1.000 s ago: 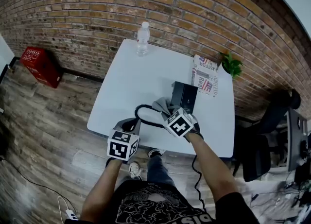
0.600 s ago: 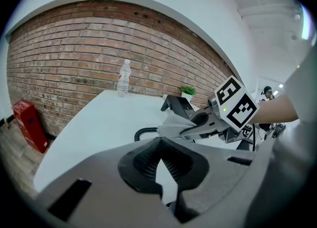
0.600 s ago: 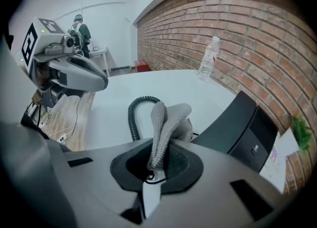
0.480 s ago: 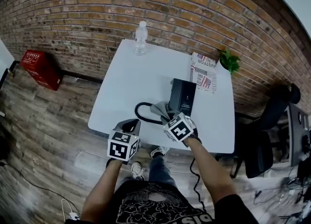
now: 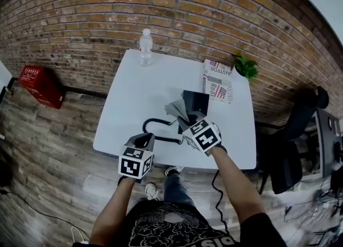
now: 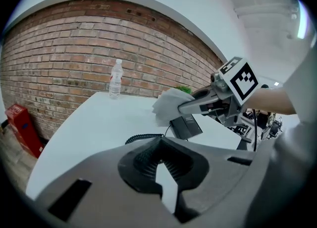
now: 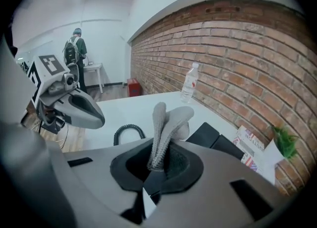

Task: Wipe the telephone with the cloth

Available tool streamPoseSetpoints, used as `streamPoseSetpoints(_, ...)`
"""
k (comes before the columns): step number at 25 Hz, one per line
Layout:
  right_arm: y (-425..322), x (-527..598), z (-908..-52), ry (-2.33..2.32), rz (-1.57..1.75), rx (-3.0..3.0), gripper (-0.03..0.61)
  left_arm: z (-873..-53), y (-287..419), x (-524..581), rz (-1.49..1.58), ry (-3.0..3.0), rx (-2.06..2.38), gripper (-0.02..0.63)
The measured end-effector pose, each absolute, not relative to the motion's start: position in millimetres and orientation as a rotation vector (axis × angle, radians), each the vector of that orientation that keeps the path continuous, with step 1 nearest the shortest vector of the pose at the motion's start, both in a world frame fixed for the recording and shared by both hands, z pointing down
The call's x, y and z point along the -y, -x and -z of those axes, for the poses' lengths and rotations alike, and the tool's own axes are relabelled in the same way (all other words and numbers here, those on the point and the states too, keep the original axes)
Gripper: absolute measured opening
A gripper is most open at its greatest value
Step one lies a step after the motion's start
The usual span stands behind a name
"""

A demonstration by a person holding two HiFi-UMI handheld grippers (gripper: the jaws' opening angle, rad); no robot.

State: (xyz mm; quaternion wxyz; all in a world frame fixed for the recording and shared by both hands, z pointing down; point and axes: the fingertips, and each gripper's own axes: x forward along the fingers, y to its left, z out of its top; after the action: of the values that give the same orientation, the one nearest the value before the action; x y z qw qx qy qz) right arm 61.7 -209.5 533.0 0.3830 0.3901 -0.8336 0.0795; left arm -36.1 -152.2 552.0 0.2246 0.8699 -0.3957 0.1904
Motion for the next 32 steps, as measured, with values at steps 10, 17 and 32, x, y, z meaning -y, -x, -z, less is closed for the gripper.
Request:
streamPoseSetpoints(10, -105, 264, -471, -1.171, -0.134, 2.16, 0.012, -547, 21, 177, -0.535, -2.413, 1.084, 0.005)
streamPoseSetpoints(17, -134, 293, -462, -1.235, -0.106, 2.131, 0.012, -544, 4, 202, -0.534, -2.418, 1.081, 0.006)
streamPoseSetpoints(32, -140, 321, -525, -1.008, -0.259, 2.054, 0.012, -551, -5, 246, -0.518, -2.356, 1.113, 0.005)
